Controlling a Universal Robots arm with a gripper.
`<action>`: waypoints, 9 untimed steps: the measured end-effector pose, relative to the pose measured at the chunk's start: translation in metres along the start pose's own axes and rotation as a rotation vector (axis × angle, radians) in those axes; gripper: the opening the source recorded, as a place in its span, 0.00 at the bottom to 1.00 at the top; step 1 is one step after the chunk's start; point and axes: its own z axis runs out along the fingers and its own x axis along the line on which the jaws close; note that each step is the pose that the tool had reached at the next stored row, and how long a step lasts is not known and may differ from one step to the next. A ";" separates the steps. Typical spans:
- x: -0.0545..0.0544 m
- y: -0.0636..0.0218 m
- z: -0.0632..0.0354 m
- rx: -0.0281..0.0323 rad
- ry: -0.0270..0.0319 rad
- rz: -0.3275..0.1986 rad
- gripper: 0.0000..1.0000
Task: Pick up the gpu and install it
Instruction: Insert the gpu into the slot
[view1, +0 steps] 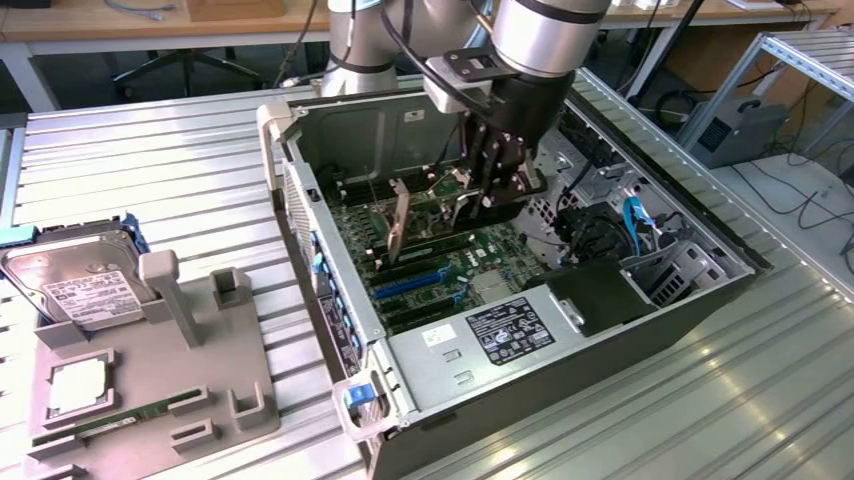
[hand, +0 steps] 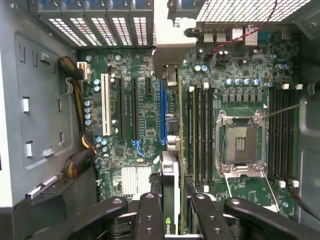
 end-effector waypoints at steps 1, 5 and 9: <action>0.000 0.0000 0.0019 -0.0002 0.0000 0.000 0.27; 0.000 0.0002 0.0071 -0.0002 0.0000 0.000 0.27; 0.000 0.0017 0.0138 -0.0002 -0.0002 0.000 0.27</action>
